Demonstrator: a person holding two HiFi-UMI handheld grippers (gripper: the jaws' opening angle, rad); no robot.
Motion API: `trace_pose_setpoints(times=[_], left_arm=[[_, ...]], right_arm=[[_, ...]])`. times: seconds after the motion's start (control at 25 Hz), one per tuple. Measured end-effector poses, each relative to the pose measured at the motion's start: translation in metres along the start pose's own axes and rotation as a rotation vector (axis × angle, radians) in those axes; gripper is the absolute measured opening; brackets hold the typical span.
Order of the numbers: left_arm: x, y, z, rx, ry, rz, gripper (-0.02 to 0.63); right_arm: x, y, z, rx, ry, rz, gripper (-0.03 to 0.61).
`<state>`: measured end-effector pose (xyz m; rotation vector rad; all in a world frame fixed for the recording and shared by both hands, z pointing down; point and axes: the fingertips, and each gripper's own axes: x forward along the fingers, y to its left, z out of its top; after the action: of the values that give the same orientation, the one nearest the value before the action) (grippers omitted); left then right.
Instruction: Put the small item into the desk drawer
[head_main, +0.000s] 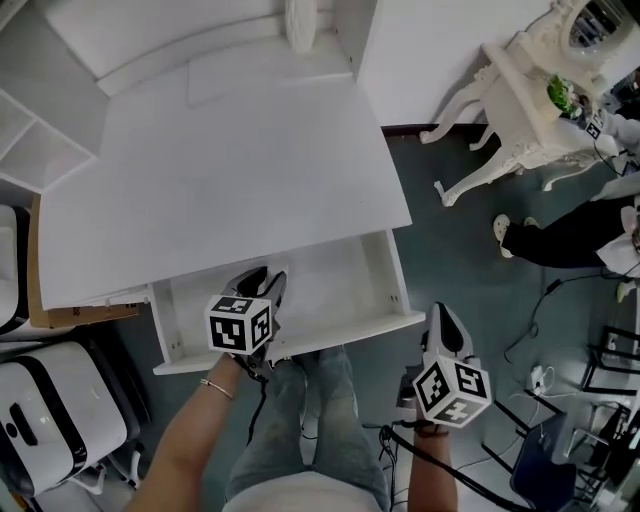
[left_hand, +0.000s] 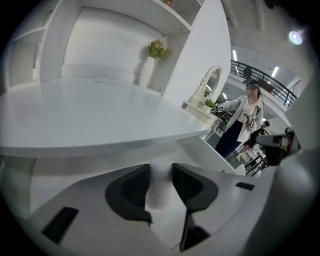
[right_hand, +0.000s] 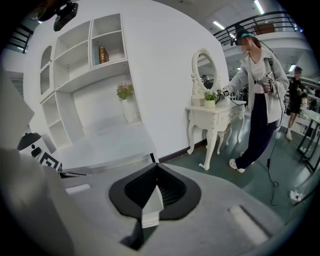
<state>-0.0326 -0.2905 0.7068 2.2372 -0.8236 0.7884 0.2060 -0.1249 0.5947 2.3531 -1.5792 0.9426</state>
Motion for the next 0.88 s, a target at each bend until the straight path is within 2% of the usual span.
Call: trace_pose_setpoints(times=[0.44,0.88], left_arm=[[0.025,0.023,-0.015,0.004,0.063,0.072,0.14],[0.036,0.032,-0.016,-0.012,0.069,0.106,0.143]], right_arm=[[0.015,-0.006,-0.004,-0.004,0.036,-0.004,0.005],[0.024,-0.008,-0.006,-0.018,0.064,-0.001,0.005]])
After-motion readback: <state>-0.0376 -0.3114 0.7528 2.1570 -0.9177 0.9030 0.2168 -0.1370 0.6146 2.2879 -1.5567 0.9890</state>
